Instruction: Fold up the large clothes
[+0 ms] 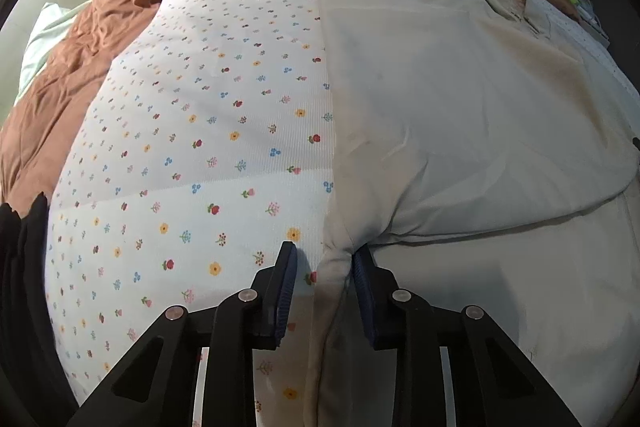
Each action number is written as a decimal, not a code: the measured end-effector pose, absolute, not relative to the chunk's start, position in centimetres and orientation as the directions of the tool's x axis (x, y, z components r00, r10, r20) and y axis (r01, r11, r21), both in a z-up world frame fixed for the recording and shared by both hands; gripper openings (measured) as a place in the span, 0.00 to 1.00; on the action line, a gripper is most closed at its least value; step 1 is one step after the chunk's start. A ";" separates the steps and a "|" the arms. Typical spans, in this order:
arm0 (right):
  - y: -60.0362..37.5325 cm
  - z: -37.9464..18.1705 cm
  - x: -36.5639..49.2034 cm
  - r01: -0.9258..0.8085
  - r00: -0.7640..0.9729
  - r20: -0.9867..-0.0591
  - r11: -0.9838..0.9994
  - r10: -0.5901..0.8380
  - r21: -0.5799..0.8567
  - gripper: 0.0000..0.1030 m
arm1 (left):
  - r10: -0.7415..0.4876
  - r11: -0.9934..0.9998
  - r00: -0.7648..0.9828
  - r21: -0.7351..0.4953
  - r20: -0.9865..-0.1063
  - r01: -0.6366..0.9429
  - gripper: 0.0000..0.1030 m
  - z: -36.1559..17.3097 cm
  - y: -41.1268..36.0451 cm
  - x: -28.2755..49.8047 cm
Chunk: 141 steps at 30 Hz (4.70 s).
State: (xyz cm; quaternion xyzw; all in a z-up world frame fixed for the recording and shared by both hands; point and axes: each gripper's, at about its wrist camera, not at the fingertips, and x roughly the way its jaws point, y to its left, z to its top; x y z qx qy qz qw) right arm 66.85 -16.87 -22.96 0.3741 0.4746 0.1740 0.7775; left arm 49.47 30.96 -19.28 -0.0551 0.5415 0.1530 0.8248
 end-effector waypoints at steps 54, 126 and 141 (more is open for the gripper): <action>-48.8 -15.4 61.0 0.343 0.782 -0.582 0.624 0.225 0.702 0.70 | 0.014 0.983 0.626 -0.105 -0.780 -0.152 0.89 -11.1 -3.9 58.6; -22.5 -13.4 64.0 -0.055 0.616 -0.665 0.865 0.422 0.498 0.80 | -0.133 0.816 0.685 -0.472 -0.717 -0.335 0.89 -10.3 15.4 52.0; -36.6 -16.8 59.0 0.278 0.690 -0.654 0.720 0.312 0.636 0.80 | -0.094 0.833 0.673 -0.428 -0.733 -0.350 0.89 -10.6 14.3 52.2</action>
